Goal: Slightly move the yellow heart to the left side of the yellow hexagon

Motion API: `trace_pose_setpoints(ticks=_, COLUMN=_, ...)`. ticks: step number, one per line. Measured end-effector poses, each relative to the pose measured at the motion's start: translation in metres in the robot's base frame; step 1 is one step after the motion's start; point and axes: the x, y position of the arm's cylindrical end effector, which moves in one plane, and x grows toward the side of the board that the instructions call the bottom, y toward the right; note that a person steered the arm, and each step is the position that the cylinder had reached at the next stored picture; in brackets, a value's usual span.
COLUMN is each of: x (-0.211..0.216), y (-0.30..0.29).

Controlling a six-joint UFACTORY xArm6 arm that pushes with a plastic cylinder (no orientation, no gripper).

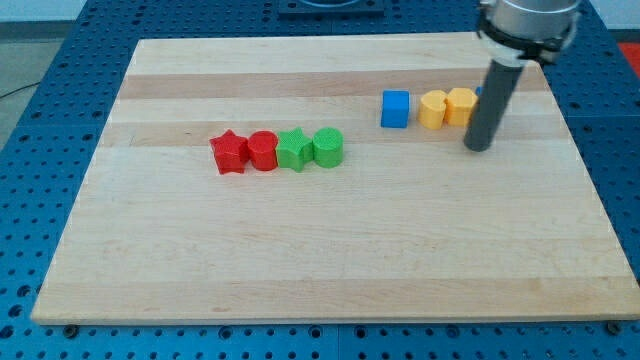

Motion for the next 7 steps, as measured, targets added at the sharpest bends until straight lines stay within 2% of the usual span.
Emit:
trace_pose_setpoints(ticks=2, x=-0.016, y=-0.038)
trace_pose_setpoints(ticks=6, x=-0.018, y=-0.038)
trace_pose_setpoints(ticks=7, x=-0.008, y=0.008)
